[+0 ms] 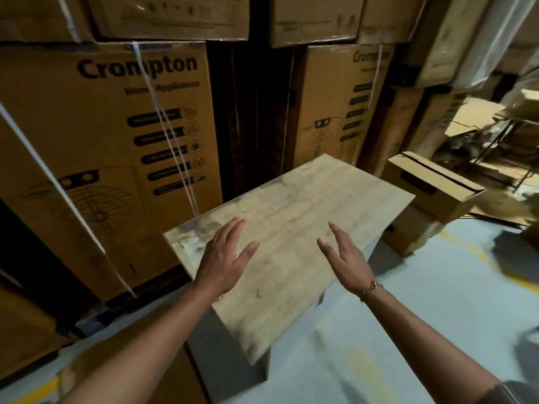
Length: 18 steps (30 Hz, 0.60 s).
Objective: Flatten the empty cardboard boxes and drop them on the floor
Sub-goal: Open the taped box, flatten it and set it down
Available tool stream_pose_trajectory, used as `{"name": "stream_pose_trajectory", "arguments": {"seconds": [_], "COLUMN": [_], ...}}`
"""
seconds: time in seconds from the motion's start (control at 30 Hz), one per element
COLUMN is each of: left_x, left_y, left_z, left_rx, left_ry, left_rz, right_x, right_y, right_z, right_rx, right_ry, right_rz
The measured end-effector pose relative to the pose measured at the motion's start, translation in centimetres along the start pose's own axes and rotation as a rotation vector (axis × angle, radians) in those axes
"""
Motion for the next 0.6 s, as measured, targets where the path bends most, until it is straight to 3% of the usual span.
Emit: {"name": "stream_pose_trajectory", "arguments": {"seconds": [0.27, 0.6], "left_x": [-12.1, -18.0], "left_y": [10.7, 25.8], "left_z": [13.5, 27.9], "left_rx": [0.111, 0.296], "left_ry": [-0.005, -0.084], "left_rz": [0.073, 0.097], "right_x": [-13.2, -27.4], "right_y": [5.9, 14.7], "right_z": [-10.6, -17.8], "right_rx": [0.006, -0.044], "right_ry": [-0.012, 0.025], "right_rz": [0.139, 0.309]}}
Point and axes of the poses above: each hand's wrist, its own y-axis towards the middle knuckle, its own z-axis out of the palm, x = y × z, the point moved 7 cm from there along y, towards the middle knuckle
